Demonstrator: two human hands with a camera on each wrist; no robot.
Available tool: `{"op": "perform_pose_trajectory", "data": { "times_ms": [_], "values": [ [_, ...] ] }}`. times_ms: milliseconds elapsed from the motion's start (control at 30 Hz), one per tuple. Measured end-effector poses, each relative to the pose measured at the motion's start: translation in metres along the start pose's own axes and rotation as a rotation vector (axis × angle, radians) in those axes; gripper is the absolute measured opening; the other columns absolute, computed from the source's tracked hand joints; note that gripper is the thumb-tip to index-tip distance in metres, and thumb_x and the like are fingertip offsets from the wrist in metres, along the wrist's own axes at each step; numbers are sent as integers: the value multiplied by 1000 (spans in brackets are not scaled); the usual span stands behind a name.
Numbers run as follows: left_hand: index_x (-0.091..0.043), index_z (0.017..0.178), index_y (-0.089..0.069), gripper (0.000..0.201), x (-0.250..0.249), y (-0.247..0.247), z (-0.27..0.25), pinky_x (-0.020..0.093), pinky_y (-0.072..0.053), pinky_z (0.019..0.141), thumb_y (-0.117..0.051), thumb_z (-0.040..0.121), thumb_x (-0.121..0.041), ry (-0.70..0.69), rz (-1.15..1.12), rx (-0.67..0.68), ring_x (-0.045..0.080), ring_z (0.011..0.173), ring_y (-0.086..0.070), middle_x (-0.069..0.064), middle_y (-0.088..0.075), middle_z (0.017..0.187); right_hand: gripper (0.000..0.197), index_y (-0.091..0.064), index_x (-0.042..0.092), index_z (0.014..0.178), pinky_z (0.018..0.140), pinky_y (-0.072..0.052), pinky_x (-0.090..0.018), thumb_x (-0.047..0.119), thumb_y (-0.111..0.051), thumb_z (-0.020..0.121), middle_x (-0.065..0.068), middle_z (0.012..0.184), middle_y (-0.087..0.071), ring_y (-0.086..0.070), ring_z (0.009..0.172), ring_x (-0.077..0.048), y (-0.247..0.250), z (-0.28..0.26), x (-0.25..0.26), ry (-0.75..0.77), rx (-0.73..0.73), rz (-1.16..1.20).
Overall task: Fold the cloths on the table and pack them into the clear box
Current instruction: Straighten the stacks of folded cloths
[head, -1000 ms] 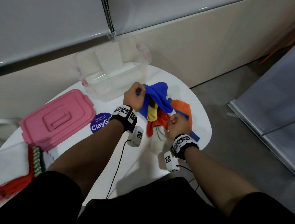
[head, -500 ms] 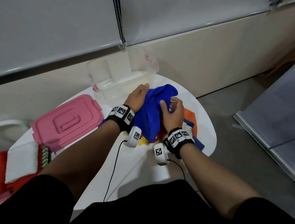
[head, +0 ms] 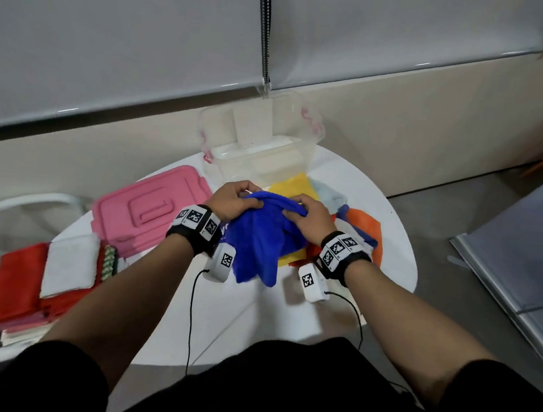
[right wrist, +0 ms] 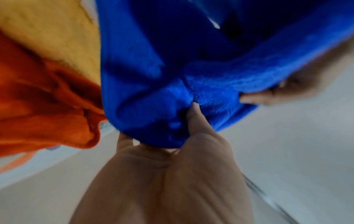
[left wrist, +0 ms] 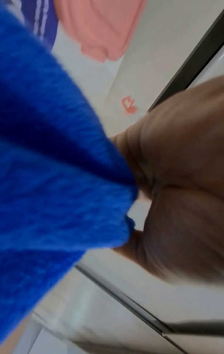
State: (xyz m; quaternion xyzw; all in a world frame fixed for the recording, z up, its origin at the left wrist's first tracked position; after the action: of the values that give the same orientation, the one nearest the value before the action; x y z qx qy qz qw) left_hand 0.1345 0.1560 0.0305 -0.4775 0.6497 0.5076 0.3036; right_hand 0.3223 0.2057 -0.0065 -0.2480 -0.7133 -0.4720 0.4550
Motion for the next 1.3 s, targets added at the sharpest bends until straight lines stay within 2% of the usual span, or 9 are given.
{"op": "perform_pose_trajectory", "data": {
  "times_ms": [167,267,367,500,600,800,967,1133,1300],
  "values": [
    [-34,72,-67,18,32,40,-20,31,-44,71,-63,86,-44,16,120,-100,16,69,-56,-14,-62,62,11,-67,26,87,72,-54,-31,18,-64,94,-1,83,-71,-65,79,-17,-5,3,23,49,11,136],
    [-23,80,-65,34,42,53,-30,41,-48,81,-54,81,-56,-12,149,-199,18,73,-56,-2,-65,75,14,-67,25,80,76,-50,-31,25,-63,94,4,79,-68,-61,78,-17,-16,7,44,124,20,113],
    [-24,90,-61,29,37,62,-39,44,-45,93,-55,78,-50,-19,-11,-282,19,83,-58,1,-66,88,24,-60,25,74,71,-44,-29,29,-58,97,6,70,-59,-53,71,-14,-26,7,69,160,25,119],
    [-27,101,-53,48,25,71,-63,29,-51,77,-72,72,-60,-25,69,-297,13,81,-65,-6,-69,92,37,-64,5,84,71,-50,-38,38,-55,98,-14,81,-67,-58,74,-27,-31,12,90,139,1,202],
    [-29,112,-47,58,25,80,-83,24,-46,68,-80,71,-55,-37,310,-340,9,79,-63,-10,-65,93,42,-60,5,75,64,-45,-32,40,-56,98,-7,70,-62,-54,67,-20,-42,13,107,159,27,182],
    [-25,94,-51,24,33,136,-121,31,-47,63,-62,74,-29,-162,364,-672,14,64,-56,-10,-60,79,42,-54,15,64,58,-39,-26,43,-61,95,2,61,-53,-47,60,-14,-63,10,120,161,45,188],
    [-13,103,-54,19,38,169,-143,26,-37,60,-56,84,-9,-175,345,-852,20,64,-52,0,-59,81,19,-67,24,82,74,-52,-26,41,-68,90,8,82,-68,-64,83,-14,-68,13,126,175,-69,111],
    [-12,112,-50,29,45,171,-140,34,-39,62,-46,83,-19,-173,368,-678,27,65,-53,9,-59,78,23,-73,17,95,74,-54,-26,39,-65,92,4,91,-71,-65,88,-13,-64,9,138,192,-108,77],
    [-22,103,-52,34,61,169,-135,31,-43,65,-63,72,-33,-102,534,-546,23,66,-54,0,-57,72,22,-74,19,91,74,-55,-31,39,-65,92,3,87,-71,-65,87,-17,-60,5,132,160,-153,46]
  ]
}}
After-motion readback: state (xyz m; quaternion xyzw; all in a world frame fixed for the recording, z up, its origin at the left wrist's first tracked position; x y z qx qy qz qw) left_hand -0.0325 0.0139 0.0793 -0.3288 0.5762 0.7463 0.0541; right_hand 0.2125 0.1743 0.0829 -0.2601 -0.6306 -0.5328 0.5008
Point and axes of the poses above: each hand's wrist, its own z-axis towards the middle knuckle, its own y-axis out of the back of the hand, x = y × z, the point moved 7 cm from there along z, towards the middle knuckle
